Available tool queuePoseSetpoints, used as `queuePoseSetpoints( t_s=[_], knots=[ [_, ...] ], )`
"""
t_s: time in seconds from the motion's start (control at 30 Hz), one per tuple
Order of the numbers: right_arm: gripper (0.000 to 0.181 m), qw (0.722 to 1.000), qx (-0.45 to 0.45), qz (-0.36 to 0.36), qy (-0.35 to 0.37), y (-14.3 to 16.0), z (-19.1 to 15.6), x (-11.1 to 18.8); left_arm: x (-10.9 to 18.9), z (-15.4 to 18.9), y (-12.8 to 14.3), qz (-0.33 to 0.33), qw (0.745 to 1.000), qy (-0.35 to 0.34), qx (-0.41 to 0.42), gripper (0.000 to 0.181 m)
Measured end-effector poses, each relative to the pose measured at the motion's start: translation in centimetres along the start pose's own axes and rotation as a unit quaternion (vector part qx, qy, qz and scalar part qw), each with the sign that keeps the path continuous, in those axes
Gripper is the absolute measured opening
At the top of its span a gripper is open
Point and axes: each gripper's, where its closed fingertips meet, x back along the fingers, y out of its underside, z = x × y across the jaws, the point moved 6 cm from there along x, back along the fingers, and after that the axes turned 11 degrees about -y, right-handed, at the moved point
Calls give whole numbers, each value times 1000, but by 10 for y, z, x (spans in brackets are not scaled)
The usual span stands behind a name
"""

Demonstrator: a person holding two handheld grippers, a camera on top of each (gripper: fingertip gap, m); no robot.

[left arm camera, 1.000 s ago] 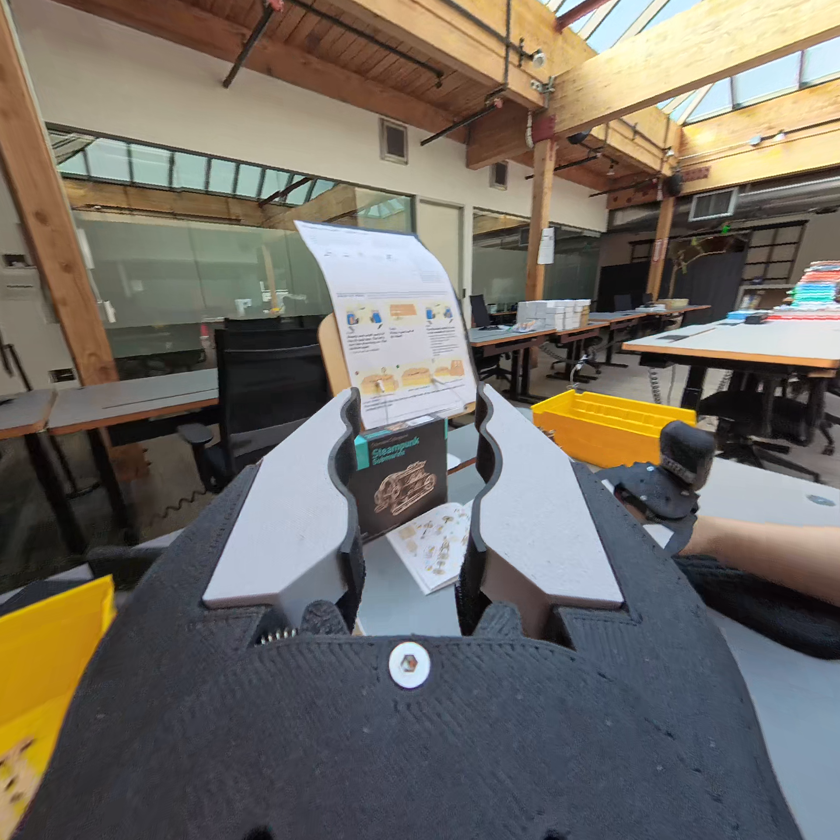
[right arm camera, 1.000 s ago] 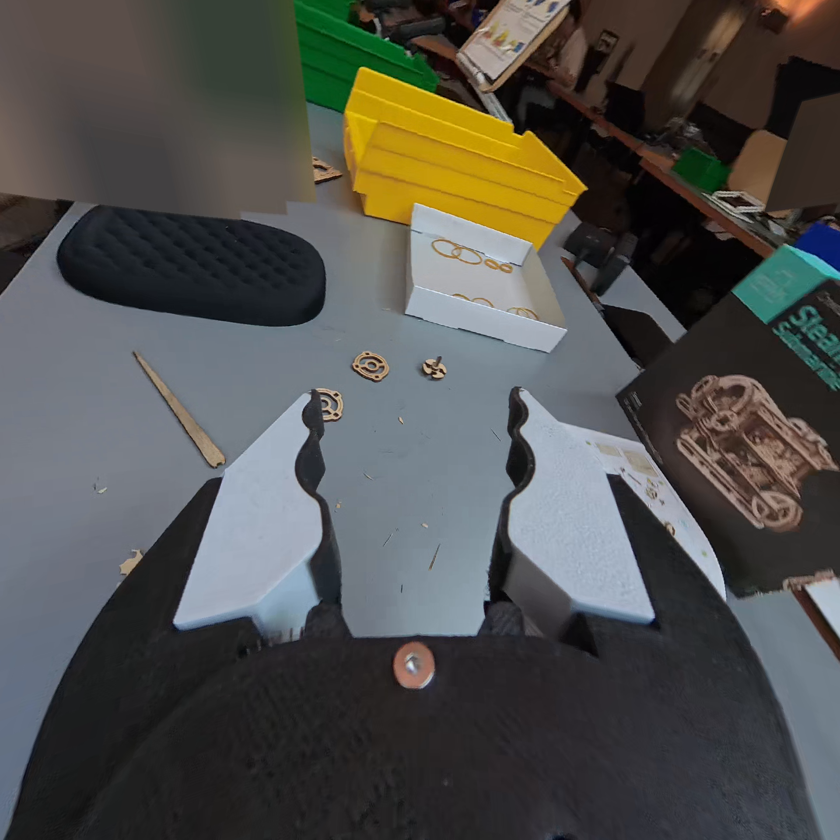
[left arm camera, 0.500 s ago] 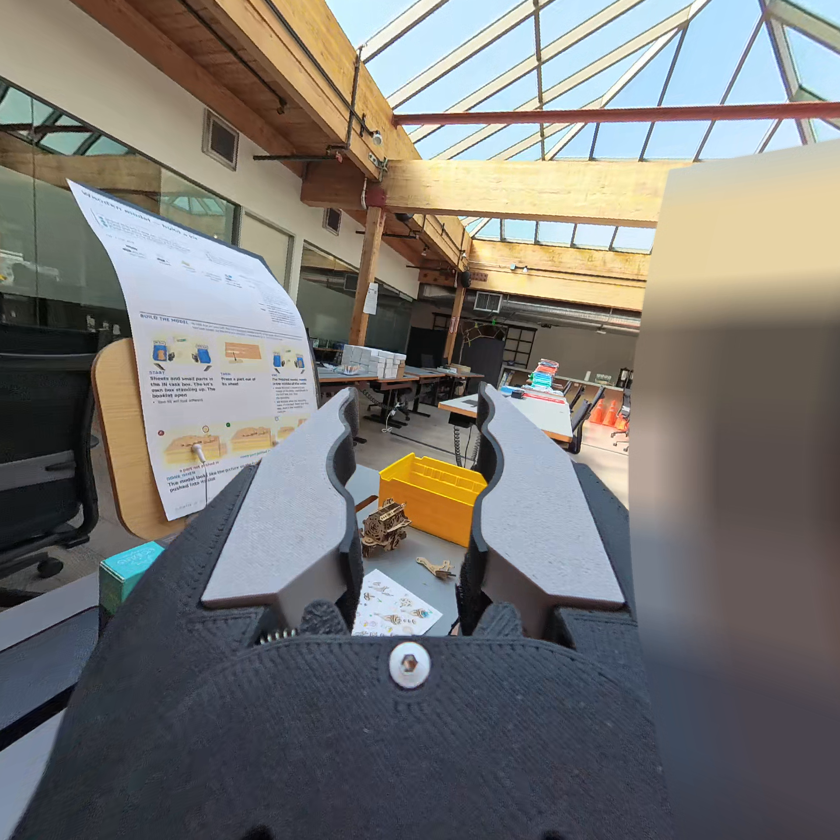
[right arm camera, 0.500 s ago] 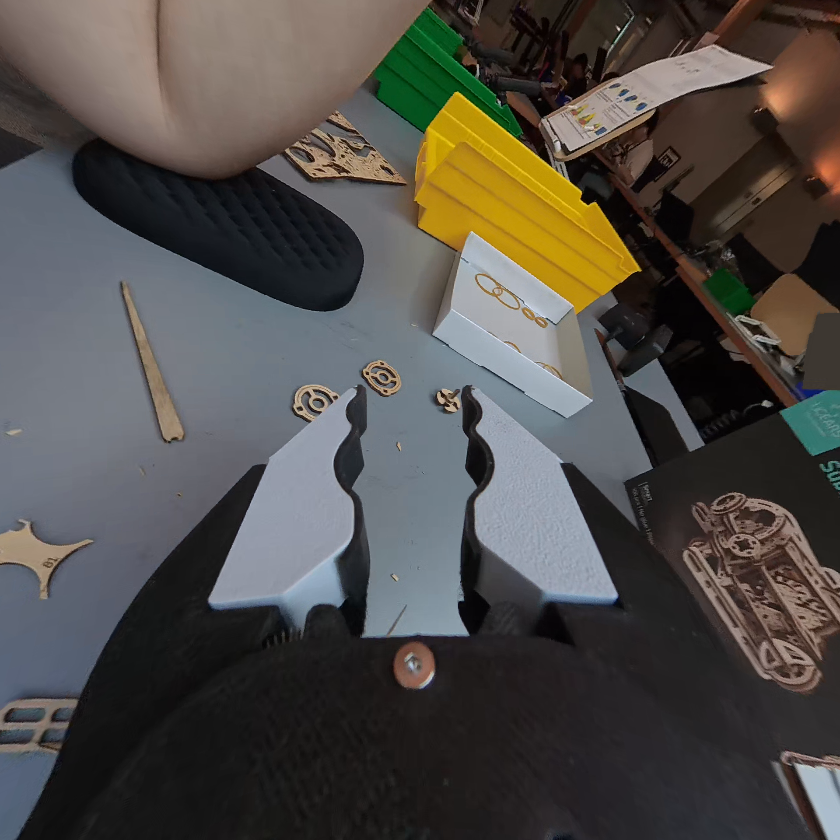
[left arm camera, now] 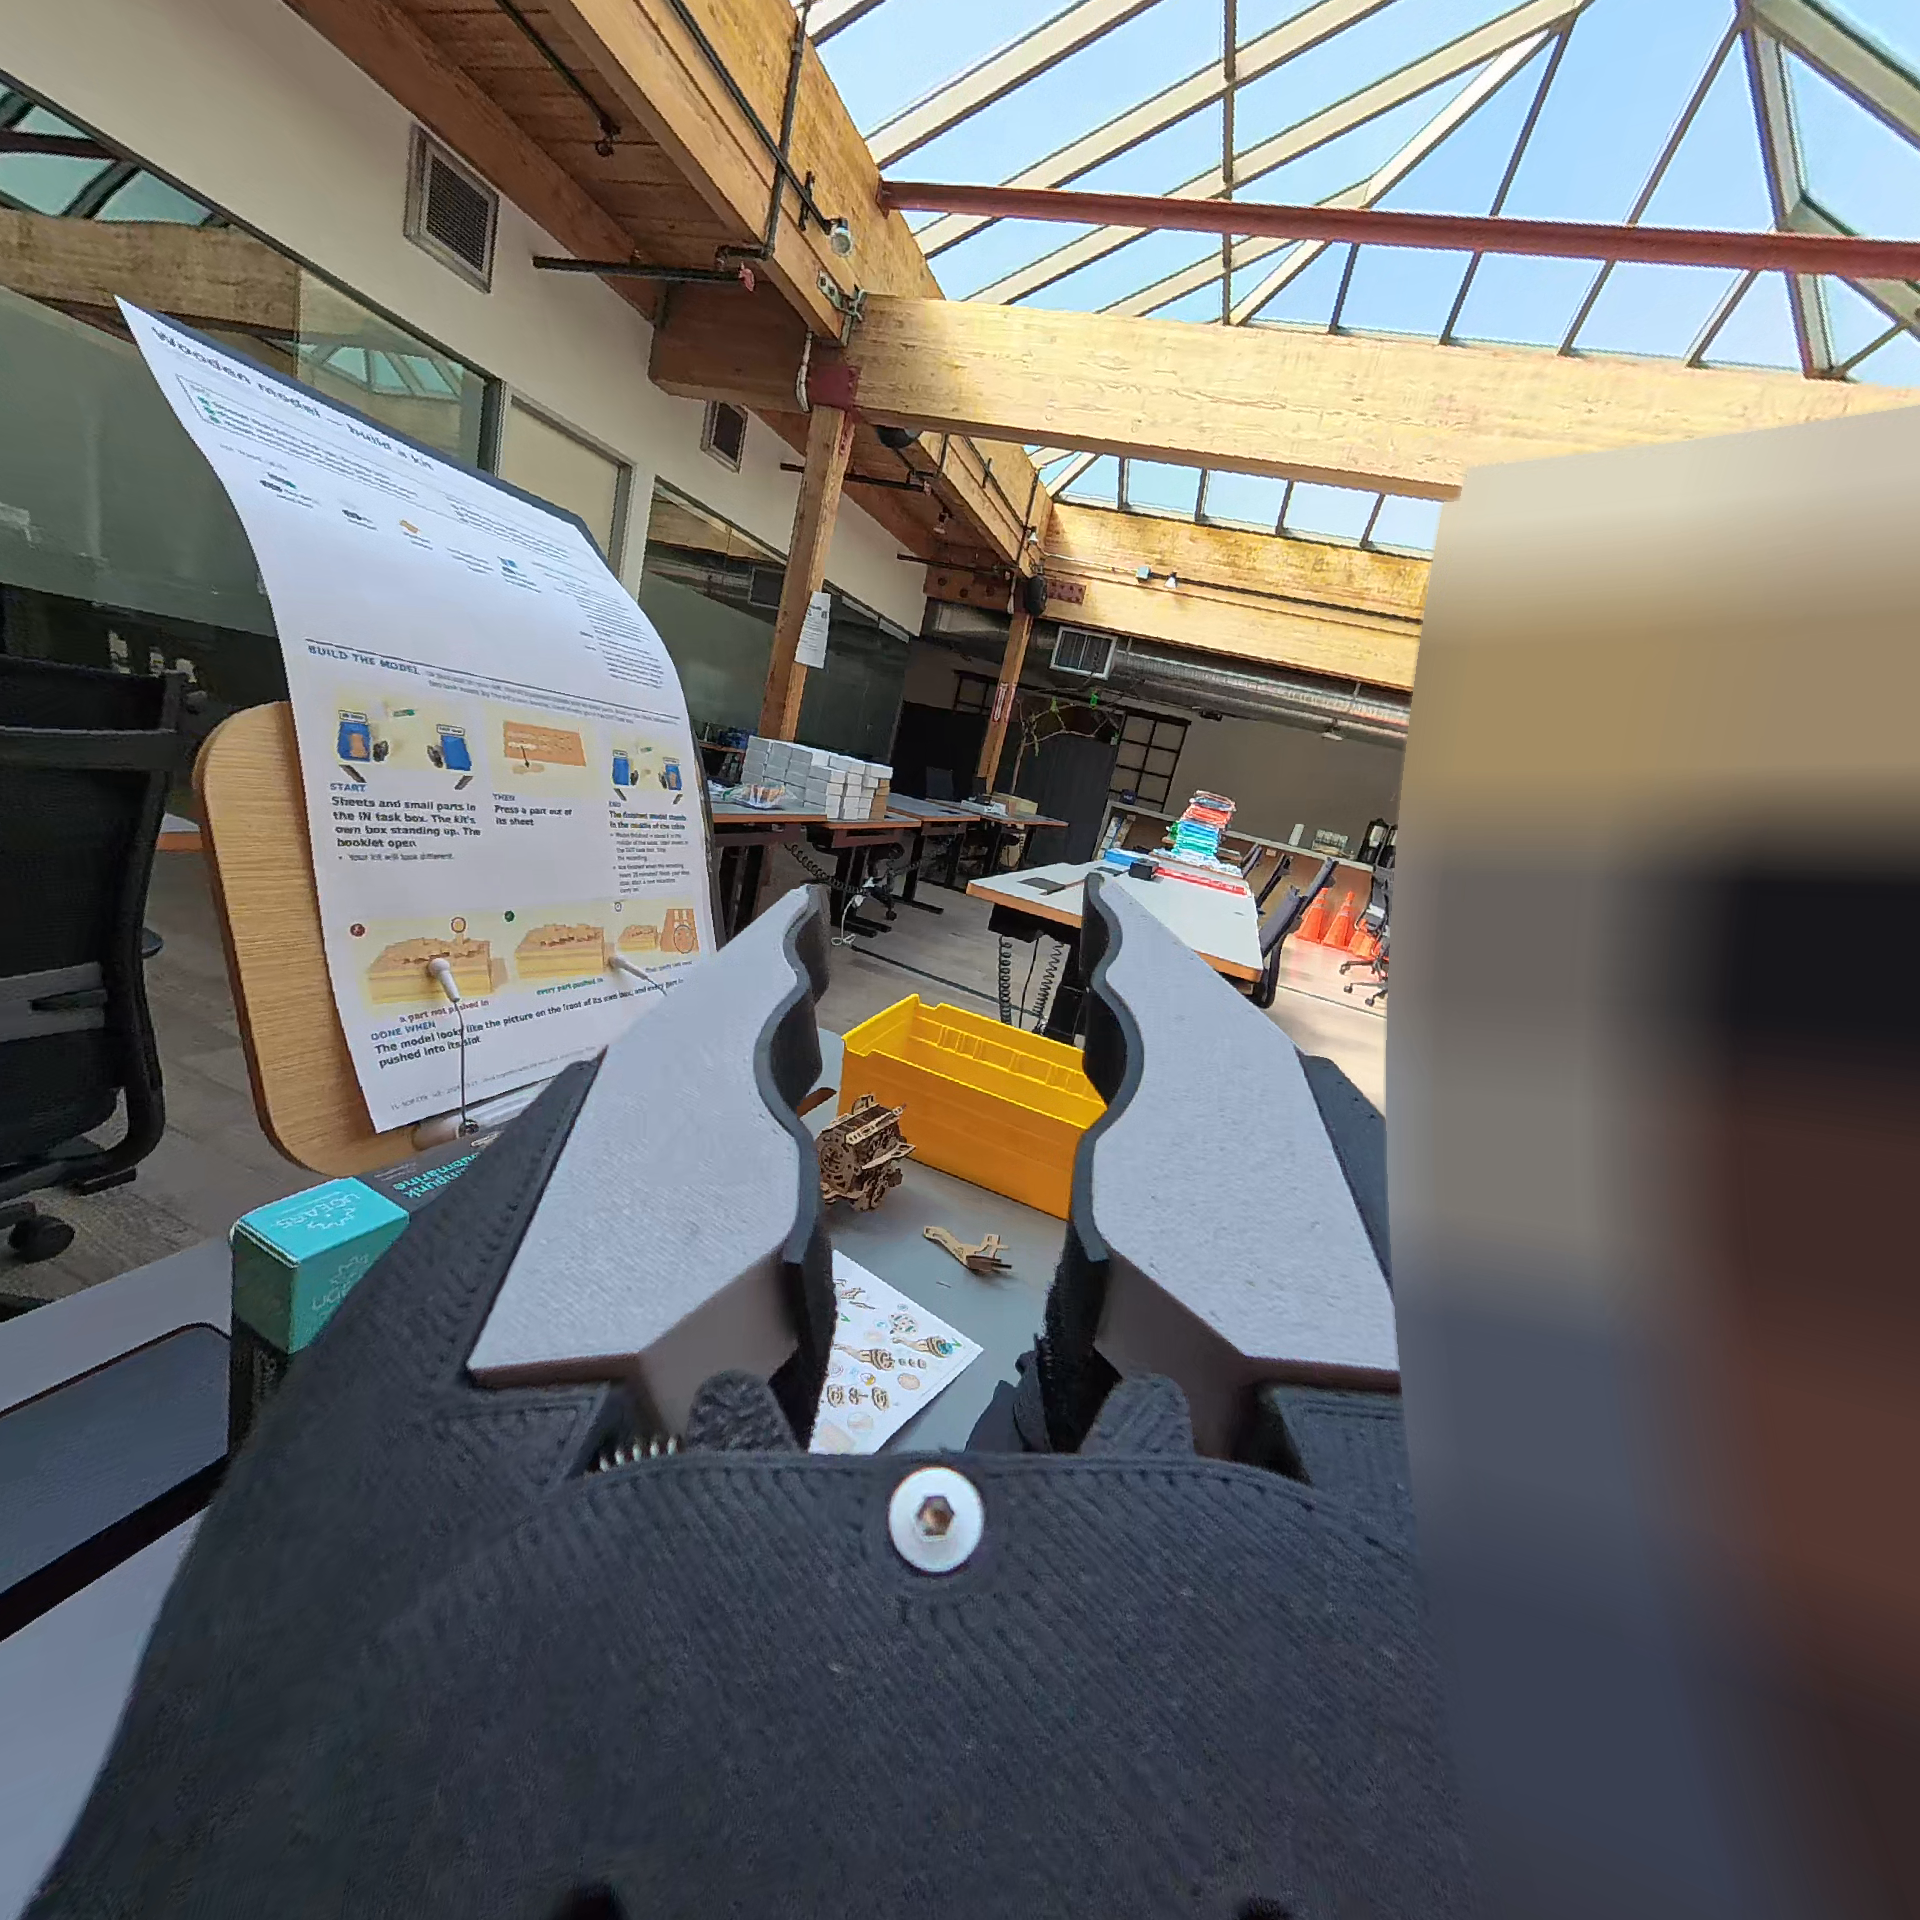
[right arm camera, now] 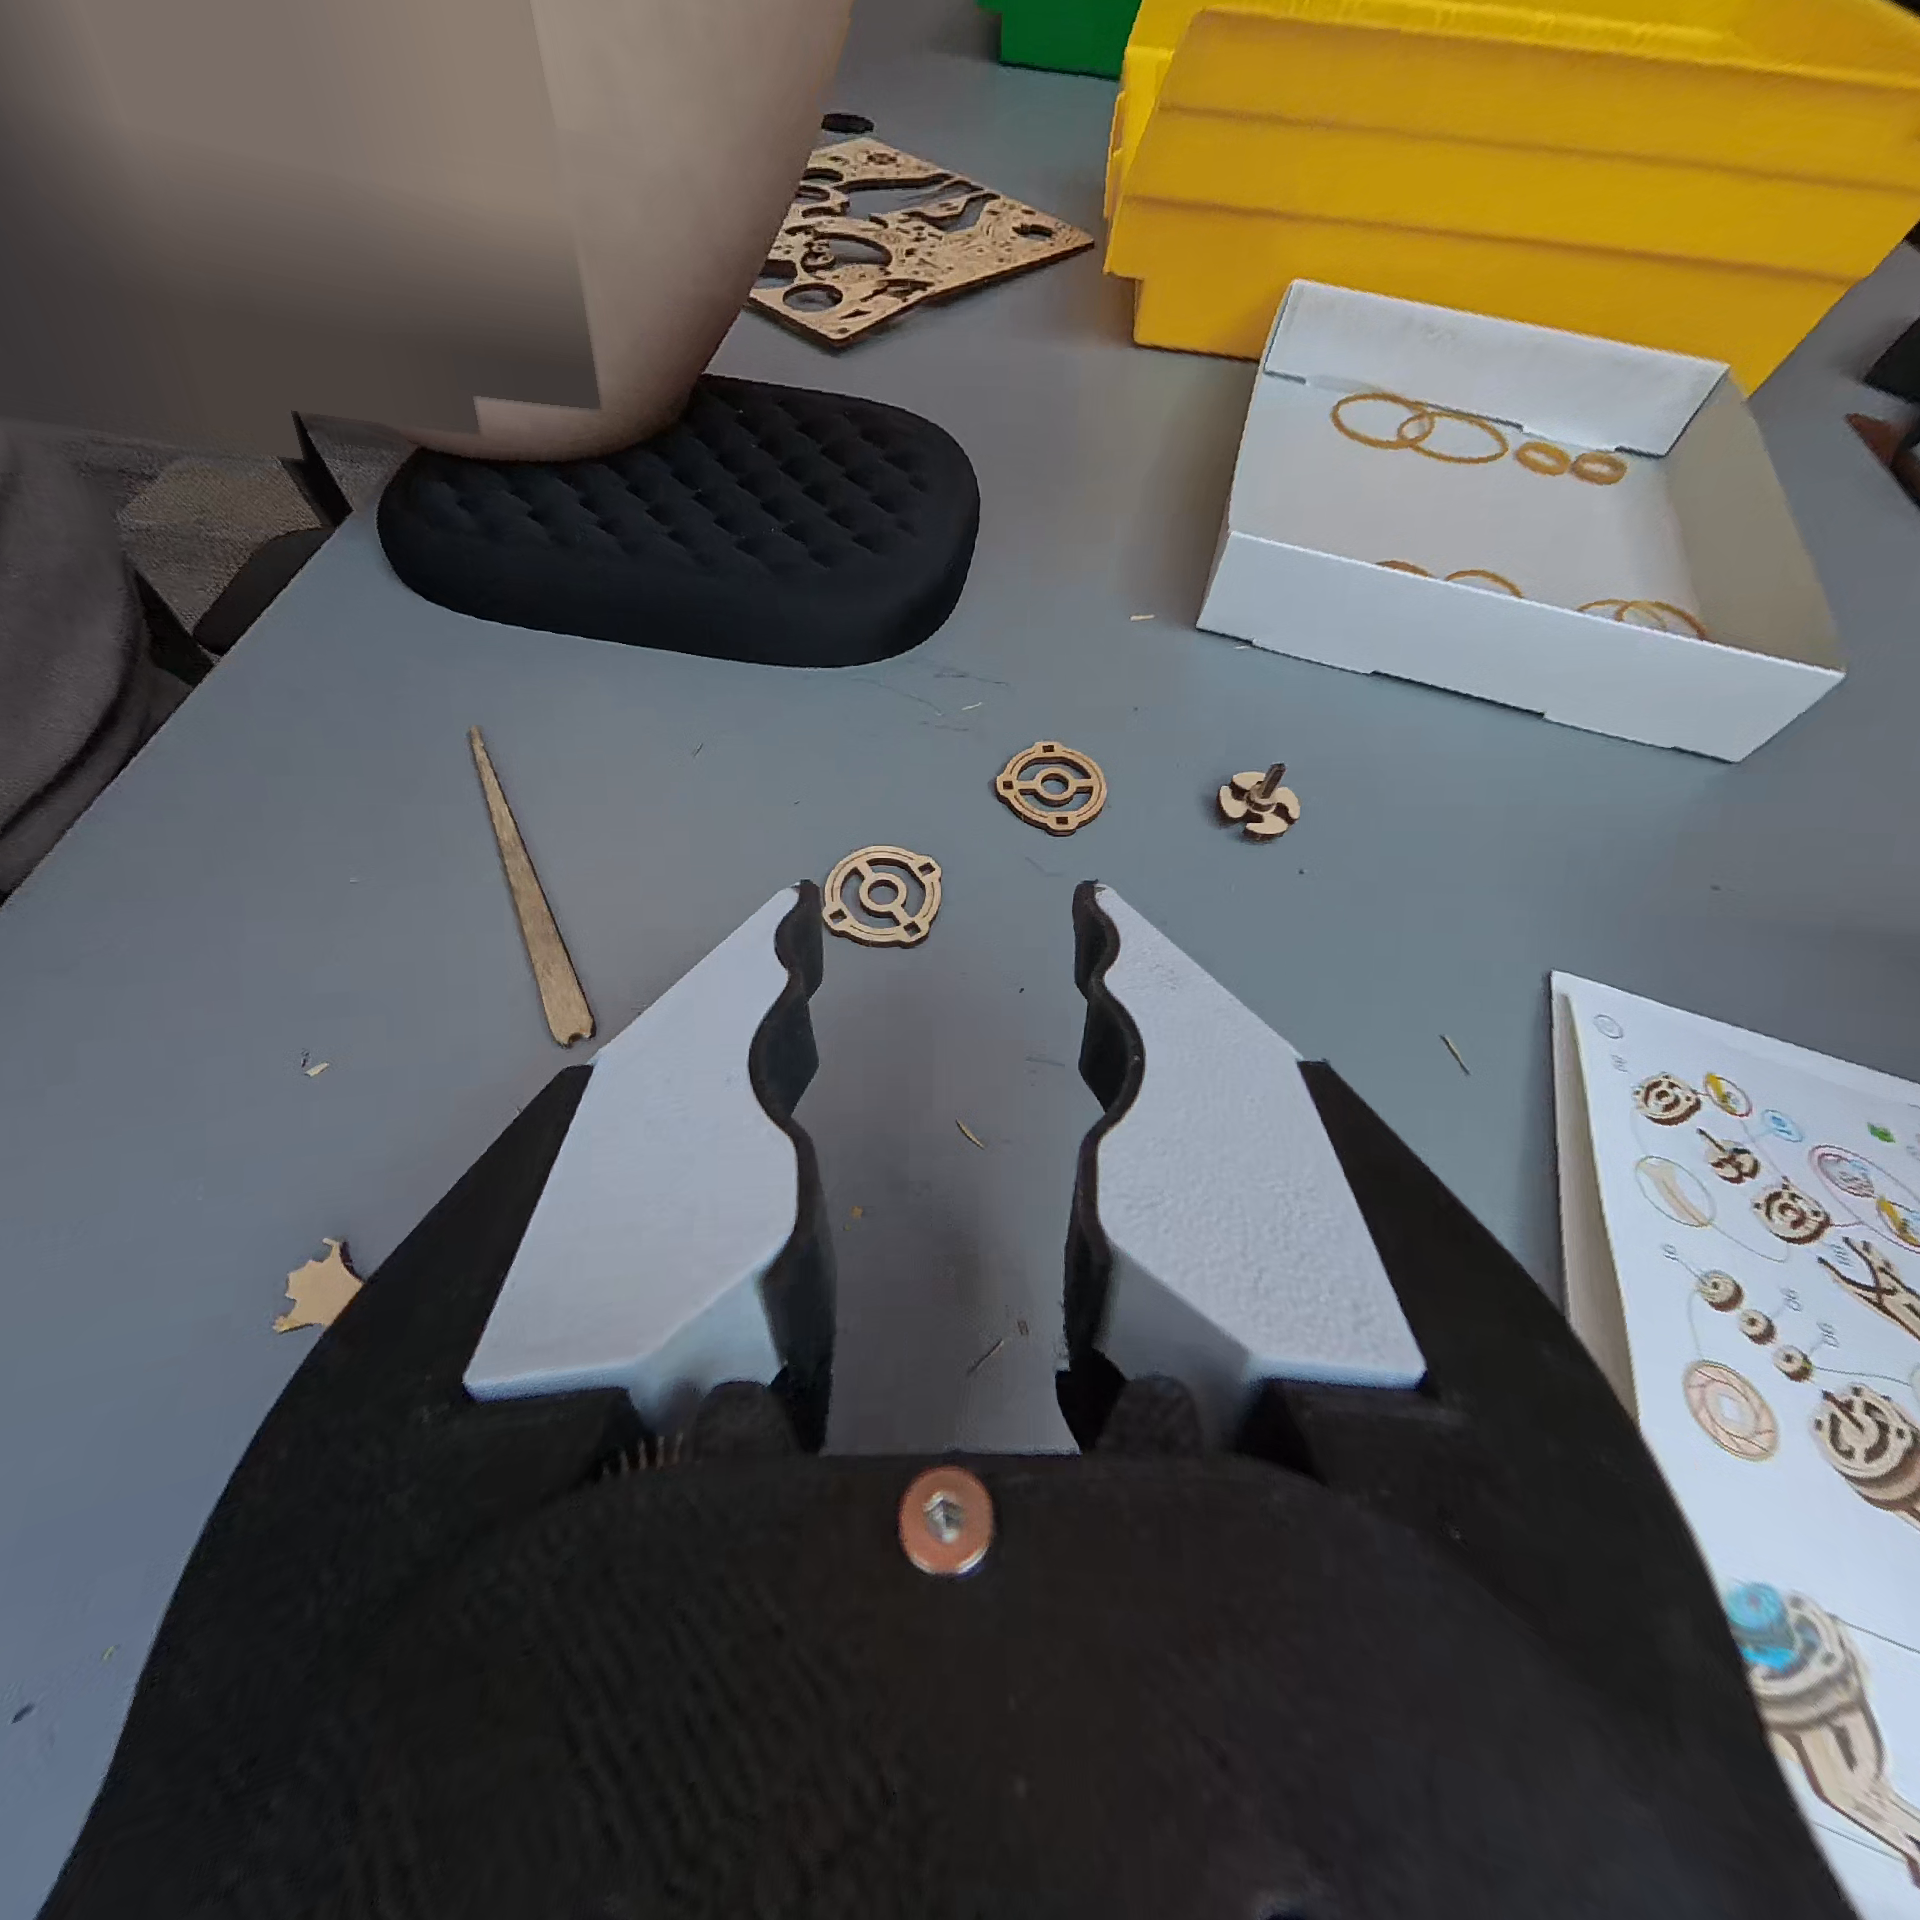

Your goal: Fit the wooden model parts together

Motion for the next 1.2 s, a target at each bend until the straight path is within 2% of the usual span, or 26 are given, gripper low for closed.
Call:
queuePoseSetpoints(
  t_s=[0.27, 0.43, 0.5, 0.63, 0.73, 0.87, 0.97, 1.07, 1.13, 1.2],
  knots=[
    [53, 996, -72, -46, -31, 5, 1, -24, -1, 0, 4, -23, 999, 26, 39, 47],
    [52, 994, -72, -83, -19, 5, -7, -35, 4, 1, 2, -20, 998, 25, 47, 47],
    [44, 992, -65, -110, -9, 12, -9, -39, 5, 1, 3, -25, 998, 20, 47, 47],
    [26, 992, -50, -112, -7, 13, -11, -42, 2, -2, 11, -45, 998, 10, 53, 48],
    [26, 992, -29, -123, 3, 12, -12, -39, -5, -7, 24, -68, 996, 1, 61, 46],
    [26, 988, 65, -120, 74, 0, -14, -14, -22, -14, 71, -177, 982, 11, 71, 44],
    [26, 984, 117, -91, 96, -7, -26, 8, -31, -9, 123, -283, 956, 48, 64, 43],
    [25, 969, 185, -114, 118, -1, -30, 22, -31, -8, 188, -367, 927, 63, 52, 38],
    [25, 958, 215, -136, 135, 1, -27, 28, -27, -9, 226, -401, 911, 71, 73, 33],
    [26, 953, 227, -144, 139, 1, -27, 31, -22, -7, 252, -419, 896, 88, 122, 29]
  ],
)
